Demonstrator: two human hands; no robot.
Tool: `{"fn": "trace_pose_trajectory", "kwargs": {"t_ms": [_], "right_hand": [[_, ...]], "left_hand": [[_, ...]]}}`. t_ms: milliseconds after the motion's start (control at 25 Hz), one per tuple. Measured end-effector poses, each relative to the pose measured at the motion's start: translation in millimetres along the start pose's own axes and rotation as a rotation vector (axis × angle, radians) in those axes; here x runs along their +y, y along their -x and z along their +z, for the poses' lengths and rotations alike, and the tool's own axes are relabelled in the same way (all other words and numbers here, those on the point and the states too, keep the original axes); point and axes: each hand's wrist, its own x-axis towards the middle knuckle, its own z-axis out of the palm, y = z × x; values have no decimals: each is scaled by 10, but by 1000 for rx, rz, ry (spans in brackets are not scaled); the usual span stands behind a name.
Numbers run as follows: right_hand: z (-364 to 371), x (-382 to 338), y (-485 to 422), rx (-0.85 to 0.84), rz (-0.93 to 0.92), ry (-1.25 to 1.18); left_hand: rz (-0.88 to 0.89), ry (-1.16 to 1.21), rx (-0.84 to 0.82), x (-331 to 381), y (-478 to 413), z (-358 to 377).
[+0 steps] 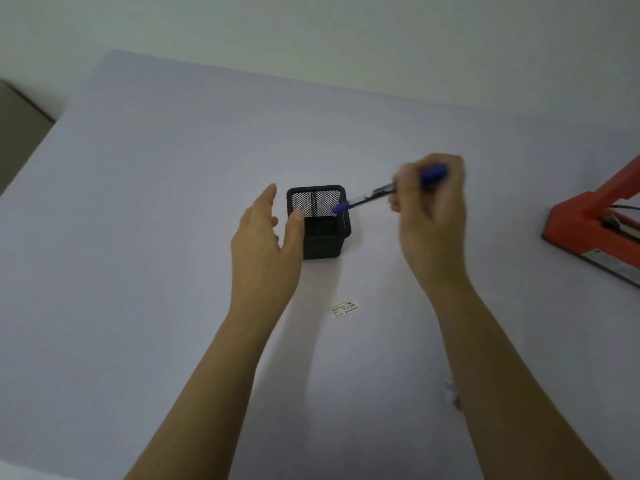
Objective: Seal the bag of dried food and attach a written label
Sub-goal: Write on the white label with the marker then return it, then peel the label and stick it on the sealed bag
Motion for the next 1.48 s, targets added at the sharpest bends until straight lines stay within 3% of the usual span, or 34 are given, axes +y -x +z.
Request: {"fn": "trace_pose_trajectory", "kwargs": {"t_ms": [160, 280, 360, 440, 600, 680, 800, 920, 1200, 1360, 1480], "right_hand": [[335, 354, -8, -300, -53, 366], [451, 504, 29, -309, -133, 626], [479, 516, 0, -280, -91, 756], [421, 508, -13, -250, 29, 712], [-27, 638, 246, -148, 115, 498], [-254, 799, 526, -272, 126, 584], [-372, 1002, 896, -487, 143, 703], [-342, 1053, 1022, -491, 64, 804], [-248, 966, 1043, -474, 92, 699], [-234, 808, 1086, -428, 356, 363], [-216, 678, 1129, -325, 490, 160]], "left_hand": [[56, -154, -62, -153, -182, 153], [119, -202, -32, -285, -198, 179], [112, -208, -39, -307, -193, 186], [124, -181, -11, -281, -142, 181], [214, -28, 252, -369, 42, 89], [218, -75, 166, -595, 201, 138], [226, -313, -166, -966, 459, 381], [307, -462, -237, -1110, 599, 585], [173, -307, -275, -1044, 554, 609], [49, -99, -369, -955, 568, 460], [-70, 81, -345, -883, 581, 354]]}}
